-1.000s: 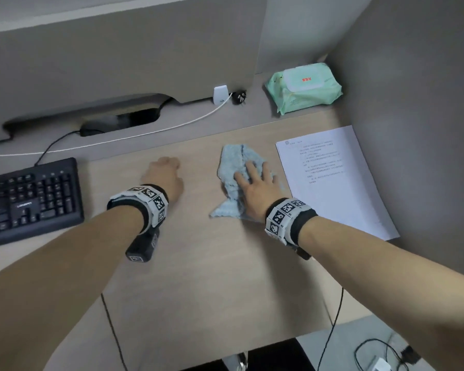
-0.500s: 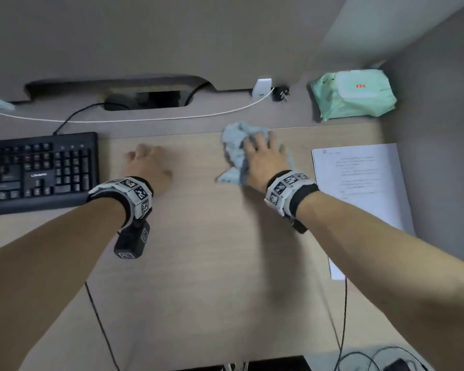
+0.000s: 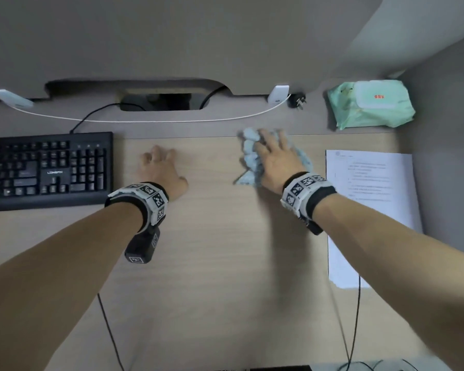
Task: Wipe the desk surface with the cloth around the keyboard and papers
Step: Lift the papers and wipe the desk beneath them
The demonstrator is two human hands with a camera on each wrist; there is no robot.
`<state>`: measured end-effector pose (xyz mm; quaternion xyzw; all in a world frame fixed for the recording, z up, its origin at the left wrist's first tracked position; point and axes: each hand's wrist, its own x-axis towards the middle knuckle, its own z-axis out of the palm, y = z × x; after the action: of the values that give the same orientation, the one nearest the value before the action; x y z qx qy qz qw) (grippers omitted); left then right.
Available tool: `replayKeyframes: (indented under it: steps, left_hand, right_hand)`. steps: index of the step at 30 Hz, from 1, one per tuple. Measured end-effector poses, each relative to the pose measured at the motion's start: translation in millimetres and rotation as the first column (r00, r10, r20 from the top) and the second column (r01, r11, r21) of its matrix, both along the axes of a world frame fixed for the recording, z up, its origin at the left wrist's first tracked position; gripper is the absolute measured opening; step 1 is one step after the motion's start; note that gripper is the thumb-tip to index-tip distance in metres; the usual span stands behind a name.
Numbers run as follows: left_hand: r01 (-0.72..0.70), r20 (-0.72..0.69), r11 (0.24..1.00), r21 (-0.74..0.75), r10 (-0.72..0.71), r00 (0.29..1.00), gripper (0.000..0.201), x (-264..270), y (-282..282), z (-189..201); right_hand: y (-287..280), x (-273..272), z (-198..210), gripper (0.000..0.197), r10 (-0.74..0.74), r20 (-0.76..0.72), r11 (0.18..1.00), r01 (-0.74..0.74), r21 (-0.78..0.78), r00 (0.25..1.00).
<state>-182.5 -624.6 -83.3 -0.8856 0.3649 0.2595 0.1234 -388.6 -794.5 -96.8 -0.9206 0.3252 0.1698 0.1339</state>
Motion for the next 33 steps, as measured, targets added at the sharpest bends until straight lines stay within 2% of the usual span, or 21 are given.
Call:
replayKeyframes:
  steps: [3, 6, 11, 14, 16, 20, 22, 25, 28, 33]
  left_hand:
    - [-0.007, 0.004, 1.000, -0.003, 0.007, 1.000, 0.072, -1, 2, -2]
    - [-0.026, -0.008, 1.000, -0.013, 0.026, 1.000, 0.075, -2, 2, -6]
    - [-0.044, -0.013, 0.999, -0.031, 0.044, 0.999, 0.074, -1, 2, -10]
    - [-0.054, -0.011, 0.998, -0.031, 0.054, 0.998, 0.077, 0, 3, -13]
    - [-0.057, -0.017, 0.998, -0.021, 0.057, 0.998, 0.079, 0, 2, -13]
    - [-0.104, -0.038, 0.995, -0.014, 0.103, 0.994, 0.081, -2, 1, -15]
    - [-0.144, -0.043, 0.988, -0.052, 0.141, 0.989, 0.081, -11, -2, -13]
    - [-0.106, -0.035, 0.979, -0.173, 0.102, 0.994, 0.076, -40, -12, -8]
    - [0.015, -0.085, 0.973, -0.232, -0.036, 0.996, 0.072, -80, -22, -3]
    - [0.090, -0.207, 0.970, -0.225, -0.138, 0.968, 0.075, -128, -26, 4]
  right_hand:
    - [-35, -18, 7, 0.053, -0.134, 0.063, 0.985, 0.140, -0.105, 0.989]
    - [-57, -27, 11, 0.039, -0.165, 0.153, 0.975, 0.185, -0.126, 0.974]
    - [-47, -28, 9, 0.060, -0.133, 0.071, 0.991, 0.134, -0.010, 0.989]
    - [-9, -23, 5, 0.065, -0.004, 0.127, 0.997, -0.005, 0.073, 0.992]
    - [7, -27, 7, 0.071, 0.021, 0.141, 0.998, -0.028, 0.050, 0.990]
    - [18, -59, 16, 0.089, -0.224, 0.176, 0.974, 0.215, 0.069, 0.959]
    - [21, -87, 17, 0.079, -0.360, 0.213, 0.933, 0.355, 0.064, 0.908]
    - [28, -131, 15, 0.062, -0.505, 0.072, 0.862, 0.507, -0.005, 0.860]
    - [44, -154, 9, 0.060, -0.565, -0.077, 0.824, 0.567, -0.003, 0.821]
    - [55, -168, 6, 0.056, -0.619, -0.132, 0.784, 0.618, -0.050, 0.774]
